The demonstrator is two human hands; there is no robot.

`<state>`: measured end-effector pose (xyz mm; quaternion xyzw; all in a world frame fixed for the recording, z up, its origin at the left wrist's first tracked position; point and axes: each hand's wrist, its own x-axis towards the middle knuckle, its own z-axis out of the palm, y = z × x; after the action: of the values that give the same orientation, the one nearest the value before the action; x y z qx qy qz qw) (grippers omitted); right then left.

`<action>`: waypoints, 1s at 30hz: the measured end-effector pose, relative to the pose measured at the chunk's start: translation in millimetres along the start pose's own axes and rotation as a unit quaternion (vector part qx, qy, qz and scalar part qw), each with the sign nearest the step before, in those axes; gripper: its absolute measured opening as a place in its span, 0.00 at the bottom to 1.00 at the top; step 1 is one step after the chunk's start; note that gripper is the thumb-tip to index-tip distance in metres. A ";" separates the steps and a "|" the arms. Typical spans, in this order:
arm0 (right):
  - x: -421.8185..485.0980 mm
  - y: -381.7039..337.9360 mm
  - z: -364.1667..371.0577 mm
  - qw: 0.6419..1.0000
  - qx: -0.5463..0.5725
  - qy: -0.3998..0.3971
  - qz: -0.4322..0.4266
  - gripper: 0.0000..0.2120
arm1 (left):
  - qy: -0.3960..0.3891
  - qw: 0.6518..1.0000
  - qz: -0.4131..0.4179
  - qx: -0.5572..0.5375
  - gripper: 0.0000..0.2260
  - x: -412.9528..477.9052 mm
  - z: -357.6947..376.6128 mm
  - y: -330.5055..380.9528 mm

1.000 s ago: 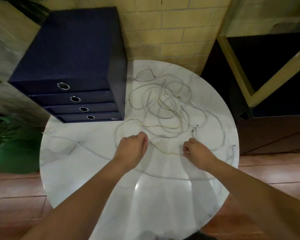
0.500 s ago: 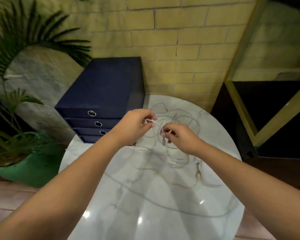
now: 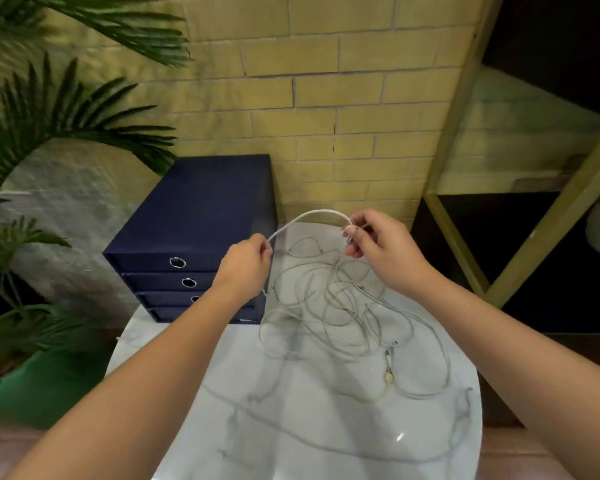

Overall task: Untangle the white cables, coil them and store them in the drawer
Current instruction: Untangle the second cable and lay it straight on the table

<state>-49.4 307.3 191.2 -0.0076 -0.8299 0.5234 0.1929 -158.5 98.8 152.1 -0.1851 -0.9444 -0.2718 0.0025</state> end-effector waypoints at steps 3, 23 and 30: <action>-8.4 7.6 -9.5 0.999 -0.026 0.014 0.033 0.05 | 0.025 0.996 0.019 -0.082 0.07 3.8 -4.7 17.8; 62.0 9.6 18.6 0.981 -0.065 -0.117 0.138 0.10 | 0.159 0.904 0.342 -0.202 0.05 14.0 -84.8 119.6; 91.4 -6.0 13.0 0.988 -0.059 -0.081 0.118 0.13 | 0.172 0.945 0.203 -0.192 0.34 11.2 -68.6 90.7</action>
<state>-137.2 313.0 220.1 -0.0738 -0.8655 0.4917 0.0609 -143.7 138.5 258.3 -0.3205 -0.8017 -0.4695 0.1847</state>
